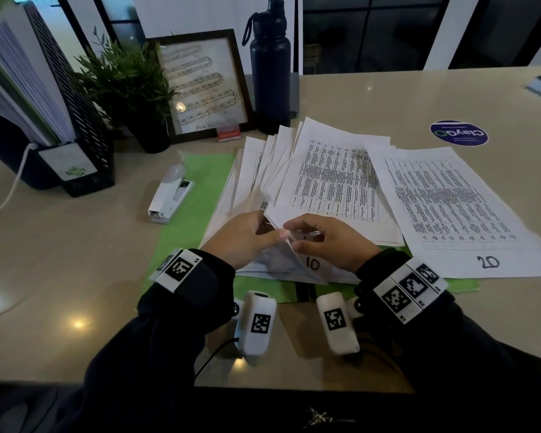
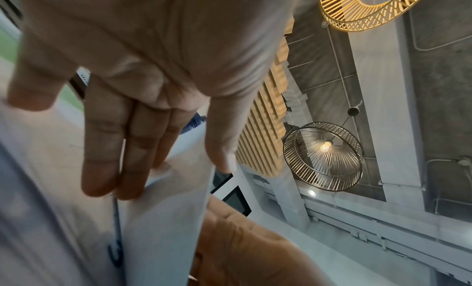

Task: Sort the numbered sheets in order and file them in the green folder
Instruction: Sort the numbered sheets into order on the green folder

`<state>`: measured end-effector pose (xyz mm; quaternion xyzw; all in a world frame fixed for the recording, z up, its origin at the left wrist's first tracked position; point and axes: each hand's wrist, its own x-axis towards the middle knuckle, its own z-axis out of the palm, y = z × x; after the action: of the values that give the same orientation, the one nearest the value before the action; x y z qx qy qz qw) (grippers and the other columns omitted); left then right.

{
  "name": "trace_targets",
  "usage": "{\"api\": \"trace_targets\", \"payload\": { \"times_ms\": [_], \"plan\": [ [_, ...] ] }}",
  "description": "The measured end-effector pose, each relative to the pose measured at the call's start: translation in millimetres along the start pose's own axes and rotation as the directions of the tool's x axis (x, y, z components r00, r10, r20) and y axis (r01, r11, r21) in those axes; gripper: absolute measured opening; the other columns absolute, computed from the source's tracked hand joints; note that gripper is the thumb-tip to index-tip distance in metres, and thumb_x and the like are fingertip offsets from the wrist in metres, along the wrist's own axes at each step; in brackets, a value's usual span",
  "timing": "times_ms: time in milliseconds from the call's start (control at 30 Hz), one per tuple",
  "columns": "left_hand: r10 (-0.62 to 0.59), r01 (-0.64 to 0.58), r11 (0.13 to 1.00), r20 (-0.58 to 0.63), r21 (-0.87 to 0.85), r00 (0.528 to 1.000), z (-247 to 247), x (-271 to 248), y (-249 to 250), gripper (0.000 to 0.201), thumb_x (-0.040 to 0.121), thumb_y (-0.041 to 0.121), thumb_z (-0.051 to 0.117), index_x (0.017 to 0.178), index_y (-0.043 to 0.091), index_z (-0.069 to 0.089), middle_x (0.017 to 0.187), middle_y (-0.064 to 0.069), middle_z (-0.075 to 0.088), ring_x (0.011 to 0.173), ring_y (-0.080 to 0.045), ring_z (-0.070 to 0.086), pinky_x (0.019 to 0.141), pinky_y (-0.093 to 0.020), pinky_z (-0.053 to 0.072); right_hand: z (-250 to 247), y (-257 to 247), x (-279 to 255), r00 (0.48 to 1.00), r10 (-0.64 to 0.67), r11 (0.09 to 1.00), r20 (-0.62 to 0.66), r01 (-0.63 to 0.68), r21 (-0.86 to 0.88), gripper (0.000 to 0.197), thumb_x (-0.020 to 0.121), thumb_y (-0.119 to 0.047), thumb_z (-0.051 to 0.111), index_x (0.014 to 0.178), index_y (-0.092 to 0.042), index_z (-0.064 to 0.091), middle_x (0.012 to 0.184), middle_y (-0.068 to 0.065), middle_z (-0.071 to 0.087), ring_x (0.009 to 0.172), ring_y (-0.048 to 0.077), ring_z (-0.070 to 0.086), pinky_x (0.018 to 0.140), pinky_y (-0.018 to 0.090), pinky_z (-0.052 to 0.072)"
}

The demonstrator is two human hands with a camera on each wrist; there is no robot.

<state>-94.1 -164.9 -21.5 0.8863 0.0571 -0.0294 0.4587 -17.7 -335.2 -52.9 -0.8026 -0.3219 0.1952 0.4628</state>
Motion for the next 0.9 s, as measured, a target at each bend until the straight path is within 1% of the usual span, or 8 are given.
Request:
{"api": "trace_targets", "payload": {
  "times_ms": [133,233,400,533,633,733,800,900],
  "plan": [
    [-0.010,0.010,0.999,-0.006,-0.040,1.000,0,3,-4,0.049,0.083,0.035,0.065,0.123,0.007,0.055,0.117,-0.003,0.065,0.109,-0.013,0.060,0.097,-0.030,0.046,-2,-3,-1,1.000,0.014,1.000,0.021,-0.014,0.007,0.031,0.086,-0.026,0.064,0.117,-0.020,0.060,0.108,-0.007,0.060,0.106,0.006,0.055,0.095,0.022,0.042],
    [-0.018,0.018,1.000,-0.023,-0.019,1.000,-1,4,-6,0.046,0.087,0.033,0.061,0.124,0.008,0.055,0.119,-0.002,0.064,0.112,-0.014,0.059,0.097,-0.030,0.046,-3,-3,-1,0.999,0.017,1.000,0.045,-0.016,-0.011,0.035,0.085,-0.028,0.064,0.119,-0.020,0.058,0.114,-0.004,0.061,0.110,0.011,0.056,0.098,0.025,0.043],
    [-0.024,0.026,0.999,-0.042,0.043,0.999,1,0,2,0.049,0.085,0.049,0.055,0.116,0.011,0.057,0.100,0.006,0.060,0.087,0.000,0.055,0.064,-0.006,0.037,-4,-5,-2,0.997,-0.025,0.999,0.068,0.028,-0.042,0.022,0.083,-0.032,0.066,0.102,-0.038,0.057,0.112,0.007,0.064,0.108,0.021,0.058,0.098,0.040,0.046],
    [-0.022,0.026,0.998,-0.062,0.059,0.998,1,-2,7,0.019,0.088,0.039,0.056,0.077,0.025,0.052,0.071,0.015,0.051,0.063,0.004,0.046,0.053,-0.003,0.035,-4,-5,-2,0.997,-0.017,0.999,0.072,0.020,-0.038,0.029,0.080,-0.035,0.068,0.107,-0.033,0.059,0.112,0.005,0.063,0.108,0.020,0.057,0.098,0.040,0.046],
    [-0.009,0.013,0.998,-0.067,0.069,0.998,1,-5,10,0.025,0.089,0.040,0.056,0.071,0.023,0.049,0.067,0.010,0.048,0.062,-0.005,0.046,0.057,-0.013,0.034,-4,-4,-2,0.997,0.005,0.999,0.077,-0.001,-0.048,0.037,0.078,-0.035,0.071,0.112,-0.028,0.059,0.111,0.000,0.062,0.108,0.016,0.056,0.099,0.038,0.046],
    [-0.022,0.027,0.997,-0.074,0.074,0.997,1,-4,7,0.025,0.090,0.034,0.055,0.087,0.010,0.060,0.086,-0.014,0.064,0.081,-0.028,0.059,0.073,-0.034,0.043,-4,-6,-2,0.997,0.012,0.999,0.077,-0.008,-0.050,0.027,0.082,-0.030,0.069,0.107,-0.027,0.059,0.103,-0.008,0.061,0.103,0.011,0.057,0.097,0.031,0.046],
    [-0.036,0.045,0.996,-0.115,0.078,0.993,1,-2,5,0.023,0.089,0.027,0.056,0.093,0.005,0.063,0.096,-0.019,0.067,0.091,-0.032,0.062,0.080,-0.040,0.046,-5,-8,-3,0.999,0.020,0.996,0.048,-0.016,-0.090,0.013,0.087,-0.032,0.063,0.098,-0.027,0.059,0.096,-0.009,0.062,0.094,0.010,0.057,0.090,0.029,0.046],
    [-0.065,0.073,0.997,-0.164,0.040,0.984,1,-1,3,0.024,0.084,0.020,0.060,0.082,-0.003,0.059,0.084,-0.017,0.065,0.073,-0.024,0.056,0.066,-0.036,0.040,-6,-11,-4,0.998,0.052,0.996,-0.021,-0.054,-0.068,0.010,0.090,-0.031,0.059,0.090,-0.021,0.060,0.089,-0.005,0.062,0.085,0.010,0.055,0.082,0.029,0.043]
  ]
}}
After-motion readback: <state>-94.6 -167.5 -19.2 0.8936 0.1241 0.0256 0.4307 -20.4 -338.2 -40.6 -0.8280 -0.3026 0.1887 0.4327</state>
